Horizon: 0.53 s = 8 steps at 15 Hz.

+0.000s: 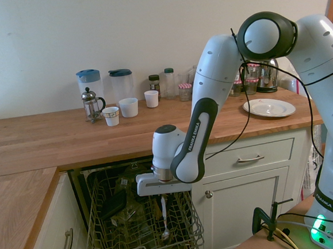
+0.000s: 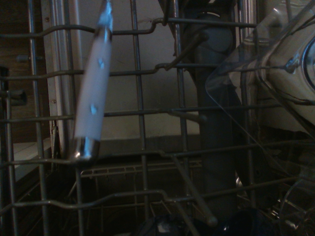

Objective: Put the spoon in the dishwasher

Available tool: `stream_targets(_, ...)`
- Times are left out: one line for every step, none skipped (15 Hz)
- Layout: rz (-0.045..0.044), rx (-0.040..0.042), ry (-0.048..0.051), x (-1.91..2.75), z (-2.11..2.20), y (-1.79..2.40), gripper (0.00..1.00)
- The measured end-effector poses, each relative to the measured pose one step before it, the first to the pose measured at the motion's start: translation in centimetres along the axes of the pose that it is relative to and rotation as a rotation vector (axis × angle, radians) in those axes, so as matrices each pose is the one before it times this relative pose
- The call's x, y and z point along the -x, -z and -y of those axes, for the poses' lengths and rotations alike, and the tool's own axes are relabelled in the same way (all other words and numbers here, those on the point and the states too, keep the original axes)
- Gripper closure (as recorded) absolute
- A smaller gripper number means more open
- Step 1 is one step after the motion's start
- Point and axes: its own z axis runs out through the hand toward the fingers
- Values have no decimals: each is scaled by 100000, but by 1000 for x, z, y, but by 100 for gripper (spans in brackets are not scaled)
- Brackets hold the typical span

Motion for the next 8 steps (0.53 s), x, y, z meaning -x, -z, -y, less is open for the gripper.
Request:
stream_targets(56,-275,119,159,-11,4,0)
stream_targets(56,-360,87,308,-25,62,0)
stream_targets(-49,-602,396,376,38,281,0)
stream_targets(-131,-1120,332,457,177,717,0)
stream_targets(-582,-802,737,421,64,1176,0)
stream_targets(-509,-1219,845,435,-15,1696,0)
stream_targets(-620,-1035,375,526,-31,2110,0)
stream_targets(-724,-954,64,522,-65,2332,0)
